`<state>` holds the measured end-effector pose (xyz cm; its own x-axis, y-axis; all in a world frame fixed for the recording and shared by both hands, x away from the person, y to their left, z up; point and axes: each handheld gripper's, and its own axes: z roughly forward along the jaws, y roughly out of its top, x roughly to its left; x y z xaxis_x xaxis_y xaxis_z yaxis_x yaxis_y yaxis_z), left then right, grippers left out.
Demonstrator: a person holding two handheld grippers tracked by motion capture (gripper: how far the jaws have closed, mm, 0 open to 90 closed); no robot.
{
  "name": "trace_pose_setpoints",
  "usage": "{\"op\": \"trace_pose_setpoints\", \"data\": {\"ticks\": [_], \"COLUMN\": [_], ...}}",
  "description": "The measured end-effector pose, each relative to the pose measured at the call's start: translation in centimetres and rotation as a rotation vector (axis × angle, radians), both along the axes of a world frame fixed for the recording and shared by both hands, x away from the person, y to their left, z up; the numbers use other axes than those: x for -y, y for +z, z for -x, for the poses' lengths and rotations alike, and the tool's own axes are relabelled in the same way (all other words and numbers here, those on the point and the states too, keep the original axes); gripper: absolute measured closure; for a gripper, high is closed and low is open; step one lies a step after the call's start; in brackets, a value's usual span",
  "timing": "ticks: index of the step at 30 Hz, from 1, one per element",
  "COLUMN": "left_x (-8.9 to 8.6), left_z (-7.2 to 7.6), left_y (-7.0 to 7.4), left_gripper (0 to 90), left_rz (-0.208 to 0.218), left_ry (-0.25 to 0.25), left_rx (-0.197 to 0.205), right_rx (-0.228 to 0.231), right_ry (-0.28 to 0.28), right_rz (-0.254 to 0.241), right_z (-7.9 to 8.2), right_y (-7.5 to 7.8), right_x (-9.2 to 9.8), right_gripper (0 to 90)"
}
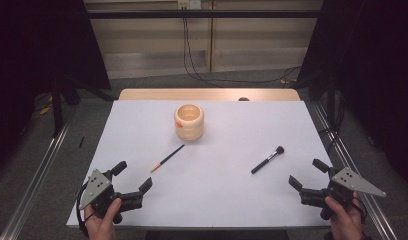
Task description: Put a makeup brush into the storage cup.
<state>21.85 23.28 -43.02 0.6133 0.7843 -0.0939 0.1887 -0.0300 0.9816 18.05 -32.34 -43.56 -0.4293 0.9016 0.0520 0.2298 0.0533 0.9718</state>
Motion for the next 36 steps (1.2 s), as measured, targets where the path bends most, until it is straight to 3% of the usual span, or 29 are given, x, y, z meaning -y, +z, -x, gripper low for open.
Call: {"op": "trace_pose_setpoints", "data": {"ticks": [2, 6, 15, 20, 21, 25, 30, 36], "left_x": [0.0, 0.5, 0.5, 0.3, 0.4, 0.8, 1.2, 1.4], "left_z": [0.0, 0.0, 0.1, 0.2, 0.2, -0.1, -0.4, -0.7], "left_y": [0.0, 0.0, 0.1, 0.3, 0.4, 1.1, 1.9, 2.7], "left_gripper": [1.2, 1.2, 1.3, 1.2, 1.2, 1.5, 1.3, 1.3], "left_rz": [-0.03, -0.021, -0.033, -0.016, -0.01, -0.051, -0.034, -0.046], "left_ry": [0.001, -0.031, -0.03, -0.033, -0.044, -0.06, -0.07, -0.075], "left_rx": [0.001, -0.012, -0.015, -0.013, -0.019, -0.006, 0.002, 0.023], "right_rx": [0.003, -0.002, 0.003, 0.001, 0.004, 0.006, 0.006, 0.006], "right_ry": [-0.007, -0.005, -0.001, 0.001, 0.0, 0.002, 0.008, 0.012], "right_rz": [-0.002, -0.008, -0.01, -0.003, -0.003, -0.007, -0.006, -0.005], "right_z": [0.0, 0.0, 0.0, 0.1, 0.1, 0.1, 0.0, -0.1], "right_y": [0.0, -0.1, 0.0, 0.1, 0.1, 0.0, 0.1, 0.0], "right_x": [0.0, 0.1, 0.0, -0.2, -0.2, -0.1, -0.2, -0.3], "right_gripper": [0.0, 0.0, 0.0, 0.0, 0.0, 0.0, 0.0, 0.0]}}
